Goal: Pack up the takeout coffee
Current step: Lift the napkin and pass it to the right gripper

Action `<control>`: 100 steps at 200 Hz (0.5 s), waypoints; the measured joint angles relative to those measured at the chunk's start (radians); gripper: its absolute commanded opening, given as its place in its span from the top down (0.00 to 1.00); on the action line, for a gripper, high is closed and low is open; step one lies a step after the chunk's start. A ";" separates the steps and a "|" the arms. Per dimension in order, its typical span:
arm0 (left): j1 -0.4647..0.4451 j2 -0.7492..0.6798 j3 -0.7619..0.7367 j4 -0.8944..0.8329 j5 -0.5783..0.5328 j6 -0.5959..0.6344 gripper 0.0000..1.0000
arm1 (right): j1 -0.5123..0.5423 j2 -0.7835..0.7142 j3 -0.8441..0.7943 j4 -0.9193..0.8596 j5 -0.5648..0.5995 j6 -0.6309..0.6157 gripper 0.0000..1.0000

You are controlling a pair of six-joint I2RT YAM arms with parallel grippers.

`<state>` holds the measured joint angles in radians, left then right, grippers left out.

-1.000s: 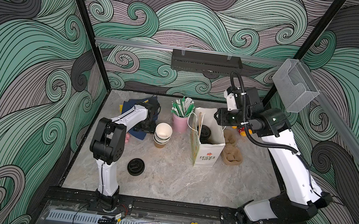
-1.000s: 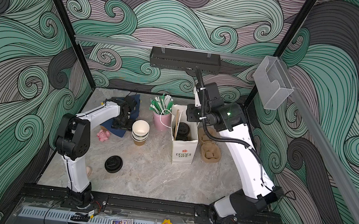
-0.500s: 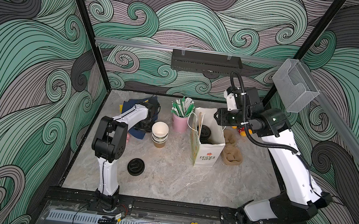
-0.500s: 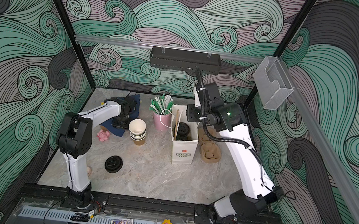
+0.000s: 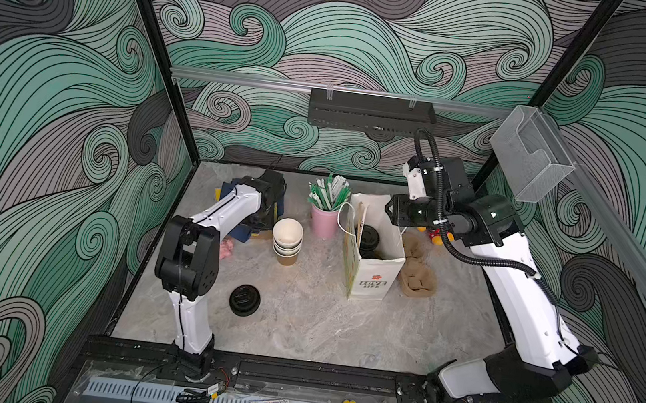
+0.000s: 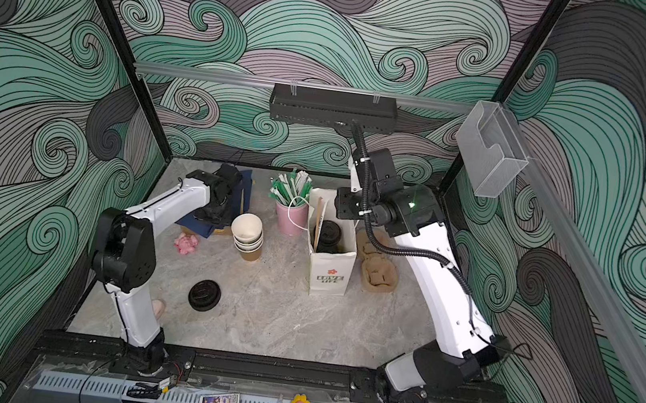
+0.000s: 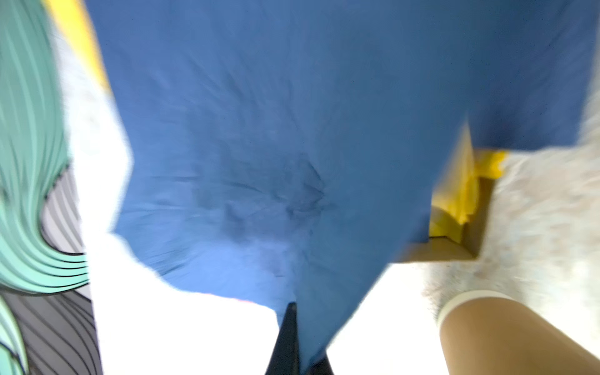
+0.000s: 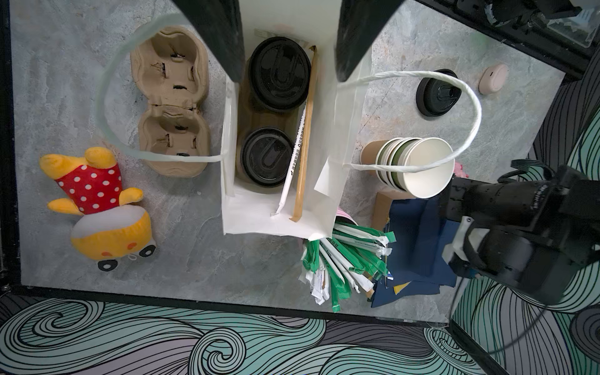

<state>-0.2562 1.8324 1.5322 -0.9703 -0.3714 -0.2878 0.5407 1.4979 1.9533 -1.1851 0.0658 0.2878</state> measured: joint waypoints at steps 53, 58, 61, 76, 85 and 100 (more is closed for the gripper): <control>0.048 -0.175 0.125 -0.016 0.000 -0.006 1.00 | 0.000 0.004 0.050 -0.004 -0.021 -0.024 0.53; 0.051 -0.201 0.129 -0.006 0.009 -0.008 1.00 | 0.000 0.007 0.065 -0.005 -0.026 -0.027 0.53; 0.051 -0.217 0.131 -0.001 0.018 -0.009 1.00 | 0.000 0.011 0.079 -0.005 -0.033 -0.031 0.53; 0.051 -0.287 0.155 0.023 0.066 -0.016 1.00 | -0.001 0.027 0.135 -0.002 -0.067 -0.048 0.53; 0.051 -0.314 0.191 0.029 0.098 -0.020 1.00 | -0.001 0.038 0.165 0.006 -0.091 -0.059 0.53; 0.051 -0.332 0.274 0.037 0.161 -0.037 1.00 | 0.000 0.054 0.196 0.026 -0.141 -0.079 0.53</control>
<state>-0.2050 1.5009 1.8057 -0.9329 -0.2104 -0.3248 0.5404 1.5520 2.1494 -1.1587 -0.0753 0.2089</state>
